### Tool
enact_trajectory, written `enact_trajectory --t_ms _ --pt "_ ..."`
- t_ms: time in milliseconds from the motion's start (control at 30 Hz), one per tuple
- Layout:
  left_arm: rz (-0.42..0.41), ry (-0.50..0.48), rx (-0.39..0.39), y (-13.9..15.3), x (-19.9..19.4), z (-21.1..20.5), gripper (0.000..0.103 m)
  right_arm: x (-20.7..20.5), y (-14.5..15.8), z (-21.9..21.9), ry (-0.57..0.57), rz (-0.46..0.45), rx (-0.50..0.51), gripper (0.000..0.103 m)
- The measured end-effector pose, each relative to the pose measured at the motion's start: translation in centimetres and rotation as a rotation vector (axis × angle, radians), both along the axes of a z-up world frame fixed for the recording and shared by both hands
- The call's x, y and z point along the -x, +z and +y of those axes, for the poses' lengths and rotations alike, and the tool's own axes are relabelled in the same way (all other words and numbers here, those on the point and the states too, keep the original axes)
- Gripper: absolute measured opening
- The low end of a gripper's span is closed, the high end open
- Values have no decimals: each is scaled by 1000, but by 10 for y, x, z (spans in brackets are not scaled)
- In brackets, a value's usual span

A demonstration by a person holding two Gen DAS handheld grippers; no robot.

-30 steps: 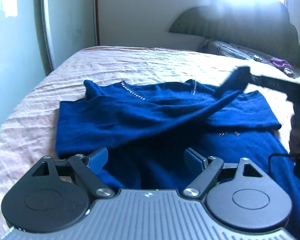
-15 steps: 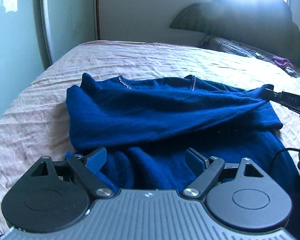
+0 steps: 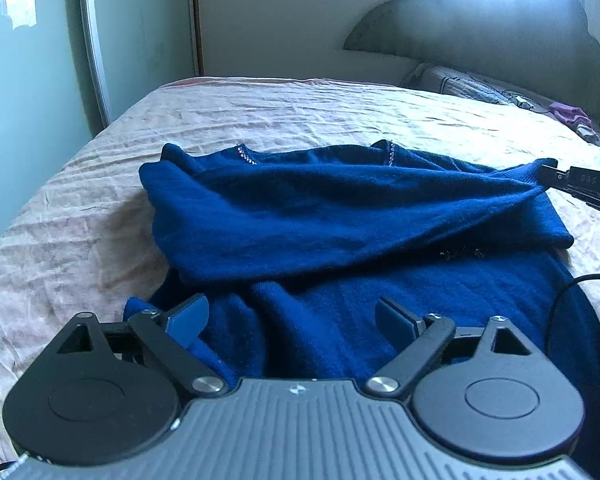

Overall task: Fold small clothes
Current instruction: 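Open both tools and release the folded sleeves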

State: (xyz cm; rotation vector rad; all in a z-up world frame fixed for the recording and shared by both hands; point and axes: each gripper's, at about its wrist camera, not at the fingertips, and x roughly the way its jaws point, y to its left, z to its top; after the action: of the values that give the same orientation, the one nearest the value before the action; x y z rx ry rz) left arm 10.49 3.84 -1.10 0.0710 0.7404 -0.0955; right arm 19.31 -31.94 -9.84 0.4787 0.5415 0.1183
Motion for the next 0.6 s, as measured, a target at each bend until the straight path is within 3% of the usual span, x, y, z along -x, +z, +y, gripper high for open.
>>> enact_trajectory --t_ms 133,200,233,300,333,367,600 --pt "6 0 -5 -1 0 -2 92 -6 -9 1 32 86 10 7" --pt "9 -2 -8 -1 1 -2 92 -7 -13 0 20 118 0 12" --pt "10 -3 -11 -1 1 -3 93 -7 -14 -2 10 127 -4 21" --pt "10 -5 -22 -2 3 -3 93 -3 -14 -4 -4 129 -10 51" --pt "10 -4 -25 -2 4 -3 93 -1 -12 -6 -16 125 -4 77" --pt "9 -3 -29 -2 5 -3 93 2 -10 -6 -23 114 6 85" --pt "14 11 -22 -3 12 2 93 20 5 -13 -8 92 55 85"
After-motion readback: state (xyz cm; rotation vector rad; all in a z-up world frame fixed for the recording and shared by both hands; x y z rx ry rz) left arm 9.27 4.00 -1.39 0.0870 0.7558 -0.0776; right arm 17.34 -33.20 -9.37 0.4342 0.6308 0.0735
